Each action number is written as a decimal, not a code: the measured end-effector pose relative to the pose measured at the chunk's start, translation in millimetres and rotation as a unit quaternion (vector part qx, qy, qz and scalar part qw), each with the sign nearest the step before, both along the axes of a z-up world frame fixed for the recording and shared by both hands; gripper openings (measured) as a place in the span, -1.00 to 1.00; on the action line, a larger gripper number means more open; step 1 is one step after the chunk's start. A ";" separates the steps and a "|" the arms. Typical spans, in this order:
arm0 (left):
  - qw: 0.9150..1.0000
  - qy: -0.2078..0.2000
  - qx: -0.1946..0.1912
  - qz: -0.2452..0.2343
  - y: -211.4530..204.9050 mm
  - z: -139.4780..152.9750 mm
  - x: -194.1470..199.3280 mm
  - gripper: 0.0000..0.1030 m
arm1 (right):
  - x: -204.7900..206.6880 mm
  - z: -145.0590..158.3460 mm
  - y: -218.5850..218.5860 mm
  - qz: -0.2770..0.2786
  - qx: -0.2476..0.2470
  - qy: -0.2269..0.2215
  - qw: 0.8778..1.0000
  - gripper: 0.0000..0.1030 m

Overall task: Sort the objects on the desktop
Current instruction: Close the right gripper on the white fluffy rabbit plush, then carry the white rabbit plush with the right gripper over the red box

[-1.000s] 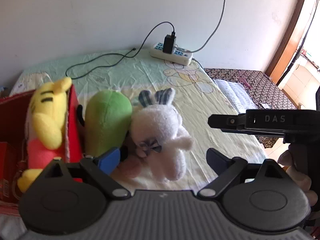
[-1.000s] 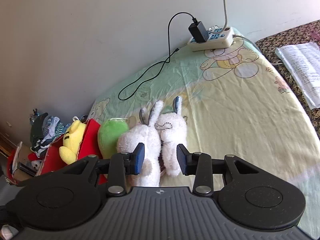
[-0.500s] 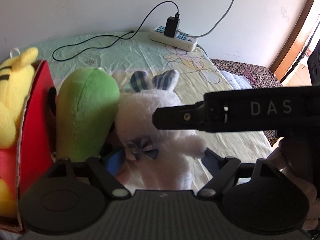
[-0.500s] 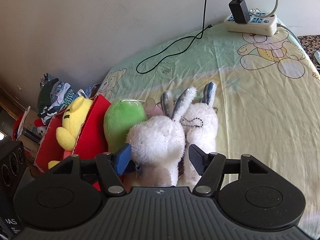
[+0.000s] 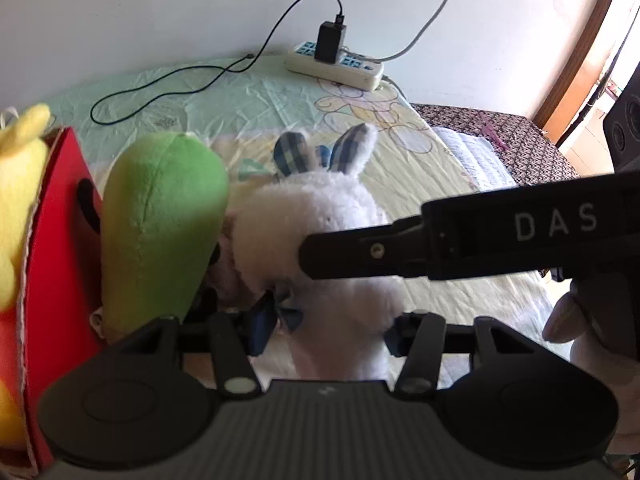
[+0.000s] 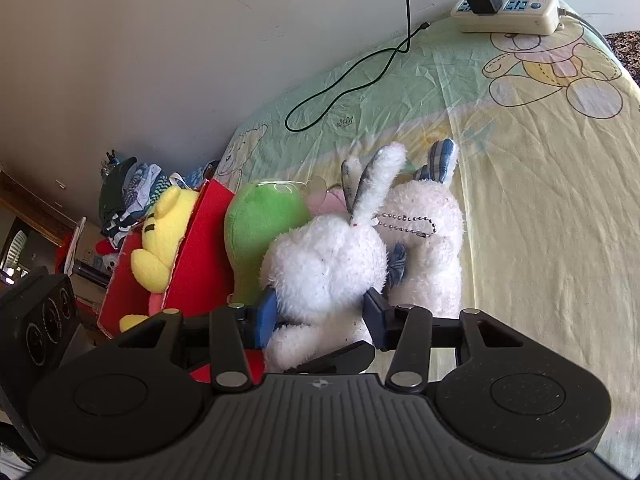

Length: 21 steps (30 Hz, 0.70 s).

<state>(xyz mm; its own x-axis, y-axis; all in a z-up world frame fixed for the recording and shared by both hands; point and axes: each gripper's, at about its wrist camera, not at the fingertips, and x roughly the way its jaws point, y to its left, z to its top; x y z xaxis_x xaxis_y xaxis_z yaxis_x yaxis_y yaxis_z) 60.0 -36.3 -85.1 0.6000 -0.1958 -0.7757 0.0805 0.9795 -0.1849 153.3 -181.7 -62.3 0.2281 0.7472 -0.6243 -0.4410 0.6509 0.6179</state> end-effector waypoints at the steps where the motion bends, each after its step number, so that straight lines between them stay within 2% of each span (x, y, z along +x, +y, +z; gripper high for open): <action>1: 1.000 -0.004 0.001 -0.005 -2.5 3.6 -3.1 0.07 | -2.0 2.3 -3.2 -0.002 0.003 -0.002 1.000 -0.05; 9: 0.999 -0.030 -0.006 -0.024 -8.2 26.3 -28.9 0.07 | -23.4 19.3 -20.6 -0.017 0.027 -0.022 0.999 -0.04; 16: 0.999 -0.040 -0.015 -0.032 -3.3 34.4 -47.4 0.07 | -42.4 22.6 -25.2 -0.040 0.051 -0.018 0.998 -0.04; 21: 0.997 -0.074 -0.010 -0.029 8.6 56.5 -62.0 0.07 | -50.5 42.5 -15.5 -0.039 0.072 -0.043 0.996 -0.04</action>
<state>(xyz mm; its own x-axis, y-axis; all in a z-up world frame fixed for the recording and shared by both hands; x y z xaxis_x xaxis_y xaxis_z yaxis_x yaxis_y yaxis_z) -2.0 -27.8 -28.7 0.6950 -0.2485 -0.6747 0.1651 0.9685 -0.1866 102.8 -197.2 -19.8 0.3376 0.8050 -0.4878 -0.4475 0.5932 0.6692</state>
